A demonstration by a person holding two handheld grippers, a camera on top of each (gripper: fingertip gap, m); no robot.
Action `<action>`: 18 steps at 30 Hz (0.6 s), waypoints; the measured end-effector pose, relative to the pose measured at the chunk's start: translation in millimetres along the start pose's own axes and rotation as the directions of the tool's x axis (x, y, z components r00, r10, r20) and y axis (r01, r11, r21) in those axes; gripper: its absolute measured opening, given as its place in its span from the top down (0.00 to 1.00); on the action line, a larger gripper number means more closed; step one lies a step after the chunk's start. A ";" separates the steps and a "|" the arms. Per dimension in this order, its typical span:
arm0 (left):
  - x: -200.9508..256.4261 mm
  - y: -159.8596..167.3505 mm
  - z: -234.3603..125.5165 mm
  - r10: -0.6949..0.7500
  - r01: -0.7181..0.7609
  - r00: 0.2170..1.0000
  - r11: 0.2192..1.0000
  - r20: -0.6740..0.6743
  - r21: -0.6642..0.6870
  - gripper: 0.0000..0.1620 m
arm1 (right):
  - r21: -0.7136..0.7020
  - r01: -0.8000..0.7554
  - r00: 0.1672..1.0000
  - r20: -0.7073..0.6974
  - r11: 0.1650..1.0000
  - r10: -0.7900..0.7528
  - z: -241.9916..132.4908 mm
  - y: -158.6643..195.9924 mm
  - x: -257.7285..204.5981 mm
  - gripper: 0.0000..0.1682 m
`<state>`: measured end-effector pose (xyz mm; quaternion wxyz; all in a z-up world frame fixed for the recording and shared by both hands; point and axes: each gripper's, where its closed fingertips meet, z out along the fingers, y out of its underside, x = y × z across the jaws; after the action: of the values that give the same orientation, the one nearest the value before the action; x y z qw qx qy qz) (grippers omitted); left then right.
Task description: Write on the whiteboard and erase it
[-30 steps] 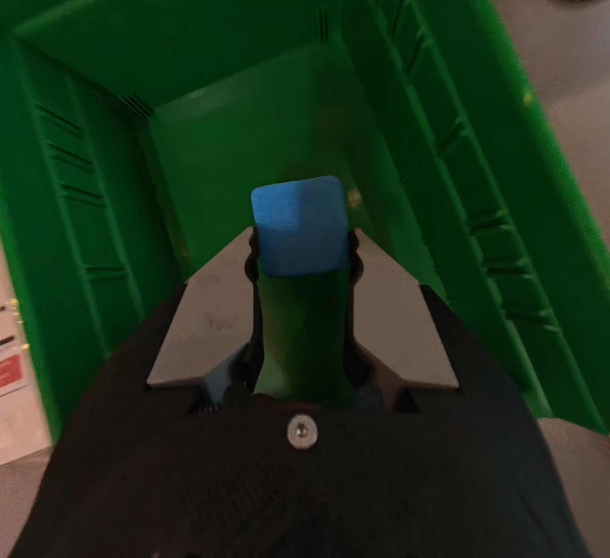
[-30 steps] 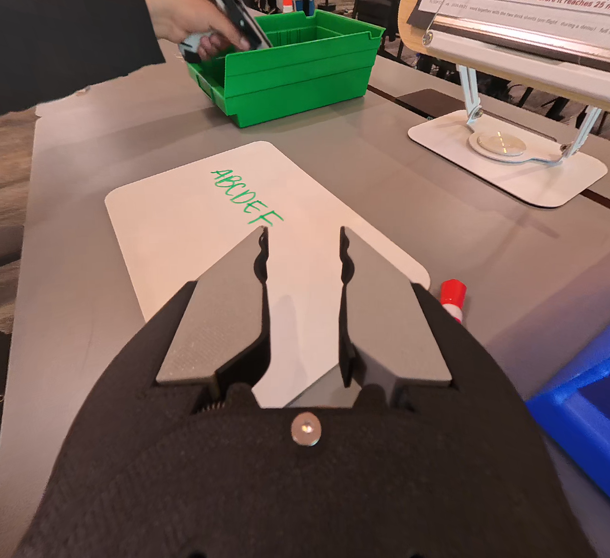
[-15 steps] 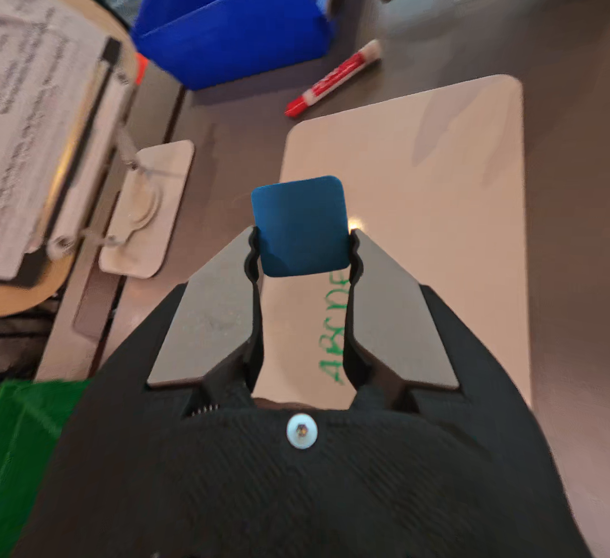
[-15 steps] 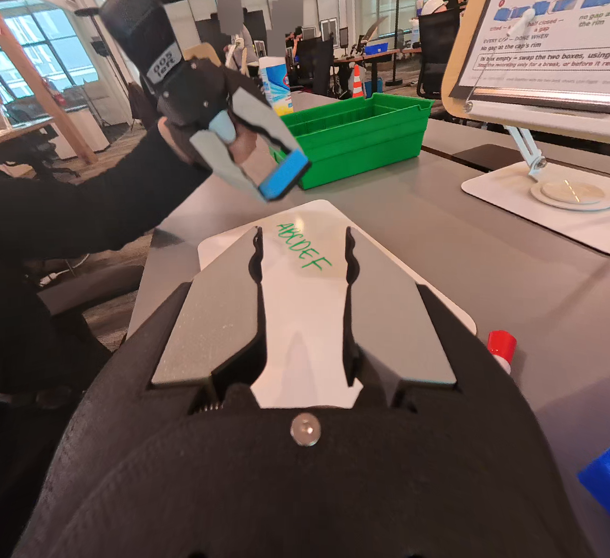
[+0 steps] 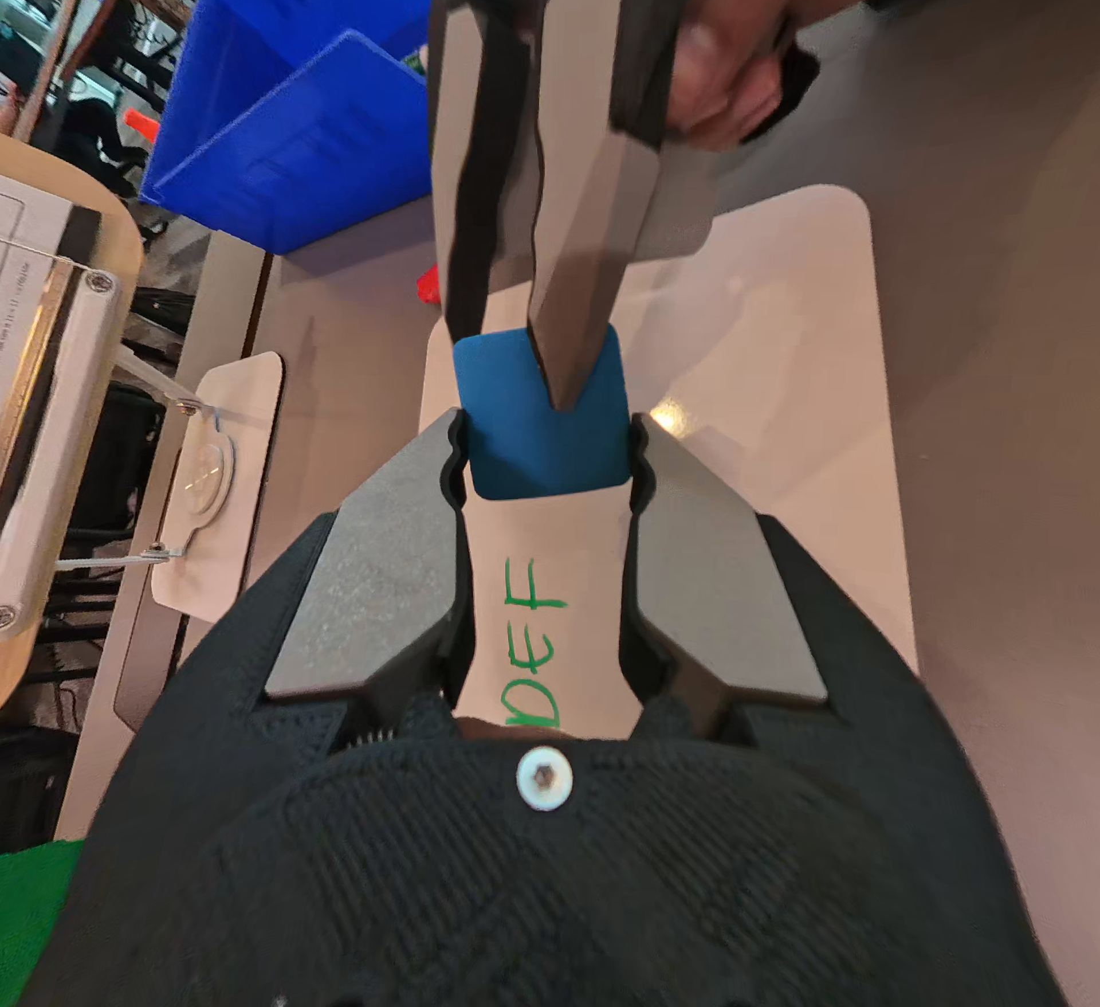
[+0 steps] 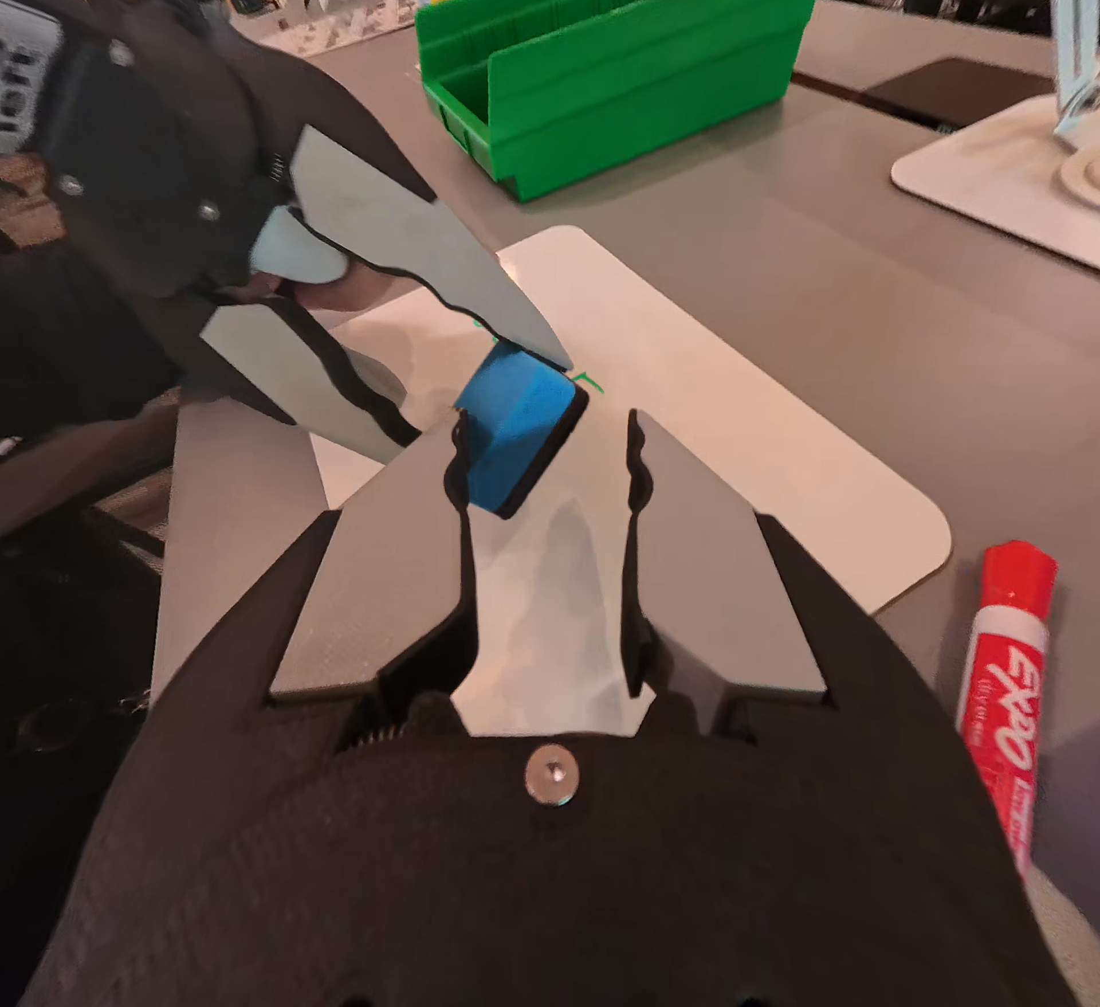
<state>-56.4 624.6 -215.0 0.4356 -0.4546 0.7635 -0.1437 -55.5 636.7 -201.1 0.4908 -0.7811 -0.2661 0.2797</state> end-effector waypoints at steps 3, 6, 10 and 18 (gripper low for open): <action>2.3 -6.8 -3.7 0.033 -0.033 0.999 0.999 0.011 0.029 0.67 | 0.029 -0.060 0.996 0.067 0.998 0.058 2.3 -3.9 -7.0 0.72; 6.1 -8.0 -2.5 0.050 -0.050 0.999 0.998 0.016 0.023 0.67 | 0.035 -0.103 0.988 0.119 0.994 0.098 3.0 -5.8 -12.0 0.83; 8.3 -4.4 0.8 0.059 -0.059 0.998 0.998 0.014 0.012 0.66 | 0.007 -0.137 0.982 0.129 0.991 0.135 4.9 -0.7 -11.3 0.84; -1.3 -15.5 -1.4 0.027 -0.034 0.996 0.996 0.088 0.085 0.66 | 0.102 -0.229 0.956 0.213 0.968 0.204 -8.7 -17.0 -10.6 0.87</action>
<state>-48.4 616.9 -204.0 0.4896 -0.4294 0.7439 -0.1500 -59.3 630.4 -180.5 0.4761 -0.7409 -0.2089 0.4253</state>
